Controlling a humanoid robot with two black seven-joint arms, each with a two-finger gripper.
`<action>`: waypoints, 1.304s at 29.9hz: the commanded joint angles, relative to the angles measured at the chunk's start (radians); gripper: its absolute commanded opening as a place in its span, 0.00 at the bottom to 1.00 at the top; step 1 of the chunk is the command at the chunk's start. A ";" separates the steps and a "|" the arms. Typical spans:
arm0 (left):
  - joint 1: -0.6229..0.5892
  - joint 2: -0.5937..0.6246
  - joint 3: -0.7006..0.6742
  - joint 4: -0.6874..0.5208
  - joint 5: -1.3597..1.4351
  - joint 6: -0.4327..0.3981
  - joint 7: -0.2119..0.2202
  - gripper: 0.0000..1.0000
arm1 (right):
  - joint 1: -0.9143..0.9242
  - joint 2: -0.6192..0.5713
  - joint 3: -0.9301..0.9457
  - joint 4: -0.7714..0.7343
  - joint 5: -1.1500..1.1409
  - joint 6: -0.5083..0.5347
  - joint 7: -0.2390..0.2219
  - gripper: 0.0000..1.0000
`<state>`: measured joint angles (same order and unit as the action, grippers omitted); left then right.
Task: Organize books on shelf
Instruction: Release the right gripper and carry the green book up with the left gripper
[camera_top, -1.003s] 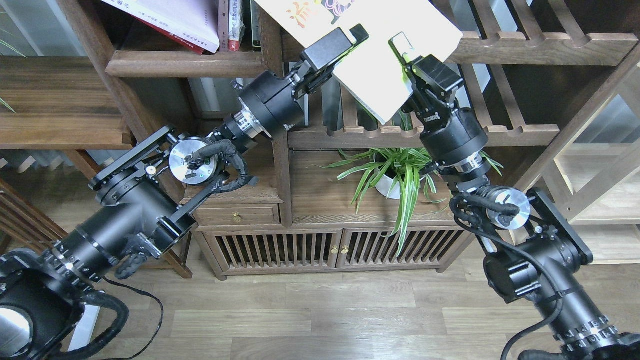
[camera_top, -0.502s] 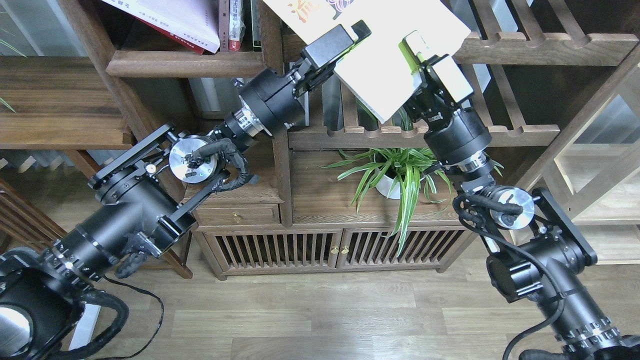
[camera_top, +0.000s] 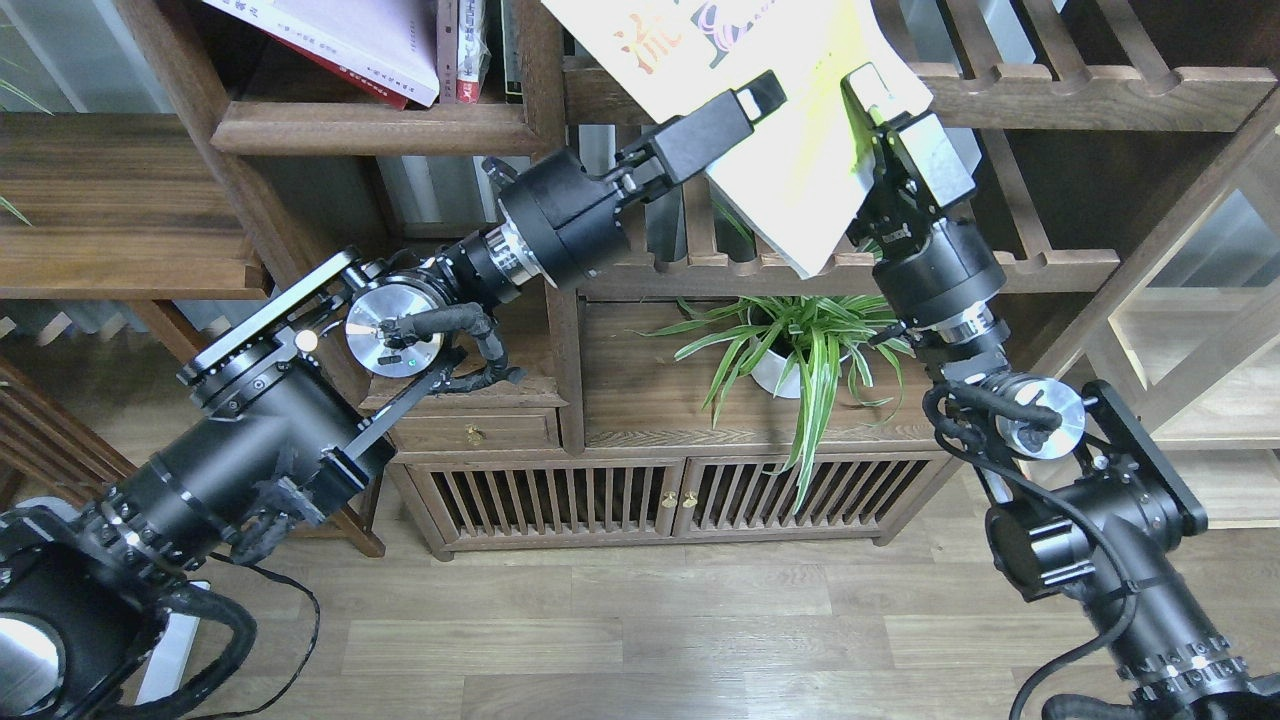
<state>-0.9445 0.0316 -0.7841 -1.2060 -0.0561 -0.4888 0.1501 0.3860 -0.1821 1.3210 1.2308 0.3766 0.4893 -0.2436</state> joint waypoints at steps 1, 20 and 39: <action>0.003 0.086 -0.001 -0.064 0.042 0.000 -0.001 0.05 | 0.008 -0.002 0.006 -0.033 -0.002 -0.001 0.000 0.84; 0.101 0.435 -0.023 -0.293 0.082 0.000 -0.001 0.03 | 0.027 -0.008 0.012 -0.105 -0.013 -0.001 0.000 0.84; 0.429 0.630 -0.512 -0.546 0.297 0.000 -0.009 0.00 | 0.025 -0.076 0.012 -0.234 -0.139 -0.001 0.000 0.84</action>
<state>-0.5925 0.6600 -1.1923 -1.7496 0.2038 -0.4888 0.1380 0.4111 -0.2601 1.3330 0.9990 0.2406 0.4887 -0.2439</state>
